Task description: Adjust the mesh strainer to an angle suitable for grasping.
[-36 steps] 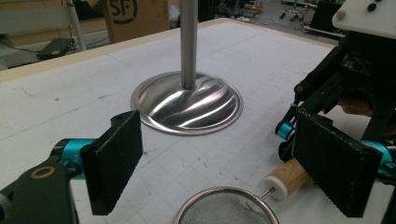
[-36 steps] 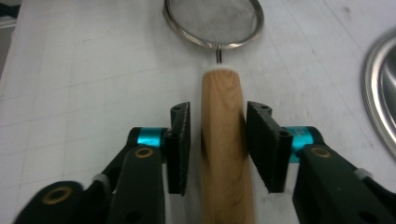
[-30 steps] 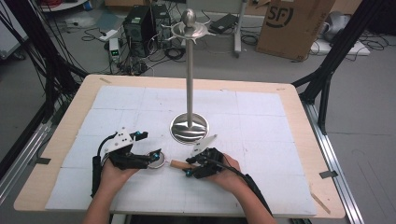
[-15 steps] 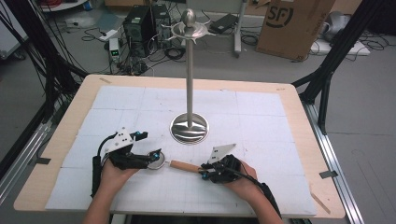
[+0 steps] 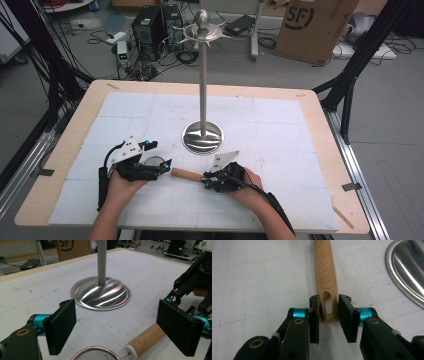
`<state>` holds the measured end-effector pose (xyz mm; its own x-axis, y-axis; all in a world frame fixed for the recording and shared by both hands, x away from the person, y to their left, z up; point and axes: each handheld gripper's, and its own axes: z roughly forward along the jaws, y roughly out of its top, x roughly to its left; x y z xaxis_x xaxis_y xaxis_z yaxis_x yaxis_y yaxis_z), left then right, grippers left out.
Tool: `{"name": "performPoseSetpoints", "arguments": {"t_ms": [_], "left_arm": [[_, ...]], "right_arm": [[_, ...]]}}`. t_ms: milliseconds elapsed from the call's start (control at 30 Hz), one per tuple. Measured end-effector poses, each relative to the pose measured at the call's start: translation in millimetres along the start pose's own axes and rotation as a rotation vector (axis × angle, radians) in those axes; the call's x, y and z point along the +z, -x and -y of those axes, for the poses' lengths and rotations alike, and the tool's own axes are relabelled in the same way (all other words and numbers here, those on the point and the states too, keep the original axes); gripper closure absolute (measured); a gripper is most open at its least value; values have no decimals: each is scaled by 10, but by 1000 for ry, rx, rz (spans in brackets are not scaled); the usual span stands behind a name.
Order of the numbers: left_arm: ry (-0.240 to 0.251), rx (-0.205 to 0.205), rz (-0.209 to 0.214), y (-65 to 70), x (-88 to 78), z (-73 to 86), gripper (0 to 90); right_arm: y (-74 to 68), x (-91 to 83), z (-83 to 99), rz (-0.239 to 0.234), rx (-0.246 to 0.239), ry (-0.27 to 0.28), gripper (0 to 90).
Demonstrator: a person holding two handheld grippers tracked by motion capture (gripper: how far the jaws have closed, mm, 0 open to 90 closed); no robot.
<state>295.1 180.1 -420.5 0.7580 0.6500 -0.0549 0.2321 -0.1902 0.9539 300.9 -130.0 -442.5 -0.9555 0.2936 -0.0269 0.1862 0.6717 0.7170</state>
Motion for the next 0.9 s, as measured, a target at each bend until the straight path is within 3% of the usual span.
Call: {"name": "performPoseSetpoints", "arguments": {"t_ms": [167,333,667,833,900], "left_arm": [[-3,2,3,0,5,1,169],[1,-3,3,7,6,0,169],[-11,0,11,4,15,4,169],[-13,0,7,-6,7,4,169],[-15,1,9,-9,7,6,168]], "right_arm": [[49,-24,22,51,33,-2,620],[114,-20,37,112,55,9,626],[281,-15,79,186,170,27,607],[311,-59,81,197,190,40,565],[307,-117,84,187,219,55,542]]}}
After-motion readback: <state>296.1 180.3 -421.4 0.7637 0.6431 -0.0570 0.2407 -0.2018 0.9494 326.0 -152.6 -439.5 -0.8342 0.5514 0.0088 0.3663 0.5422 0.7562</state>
